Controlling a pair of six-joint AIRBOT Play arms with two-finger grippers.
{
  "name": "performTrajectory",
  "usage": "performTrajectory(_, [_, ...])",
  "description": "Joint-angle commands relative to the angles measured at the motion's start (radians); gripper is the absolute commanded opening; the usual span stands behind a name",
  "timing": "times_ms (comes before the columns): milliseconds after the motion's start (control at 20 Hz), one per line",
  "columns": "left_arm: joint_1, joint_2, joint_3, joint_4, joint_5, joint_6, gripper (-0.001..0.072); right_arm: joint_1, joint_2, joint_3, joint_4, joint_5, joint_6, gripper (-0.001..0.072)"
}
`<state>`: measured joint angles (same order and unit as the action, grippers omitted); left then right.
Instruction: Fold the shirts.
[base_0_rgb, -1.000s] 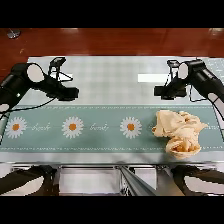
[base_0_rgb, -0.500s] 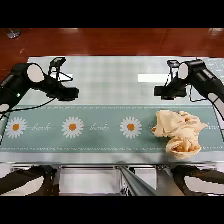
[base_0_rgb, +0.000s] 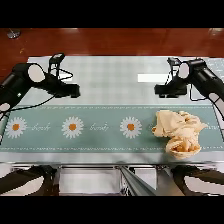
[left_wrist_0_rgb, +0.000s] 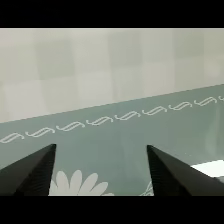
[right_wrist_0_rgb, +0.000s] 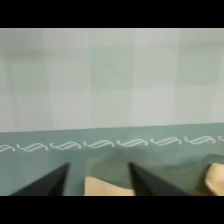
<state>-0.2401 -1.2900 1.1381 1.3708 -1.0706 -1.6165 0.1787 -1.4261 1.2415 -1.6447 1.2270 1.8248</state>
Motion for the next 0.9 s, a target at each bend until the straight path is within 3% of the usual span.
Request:
performTrajectory(0, [0.015, 0.002, 0.039, 0.085, -0.083, 0.088, 0.0704, -0.018, 0.060, 0.018, -0.105, 0.158, -0.069, 0.0622])
performTrajectory(100, [0.050, 0.040, 0.050, 0.111, -0.152, 0.087, 0.0704, -0.072, 0.163, 0.006, -0.192, 0.205, -0.033, 0.0621])
performTrajectory(200, [0.085, 0.140, 0.008, 0.064, -0.157, 0.086, 0.0703, -0.164, 0.321, -0.074, -0.201, 0.160, 0.025, 0.0621])
performTrajectory(350, [0.087, 0.387, -0.187, -0.089, -0.020, 0.085, 0.0703, -0.293, 0.595, -0.347, -0.185, 0.048, 0.108, 0.0621])
performTrajectory(500, [0.035, 0.608, -0.438, -0.202, 0.124, 0.031, 0.0703, -0.340, 0.790, -0.627, -0.095, -0.058, 0.128, 0.0621])
performTrajectory(700, [0.003, 0.661, -0.589, -0.203, 0.162, -0.013, 0.0702, -0.339, 0.747, -0.806, 0.043, -0.174, 0.129, 0.0620])
performTrajectory(850, [0.003, 0.625, -0.597, -0.206, 0.179, -0.013, 0.0702, -0.339, 0.616, -0.811, 0.199, -0.245, 0.051, 0.0620])
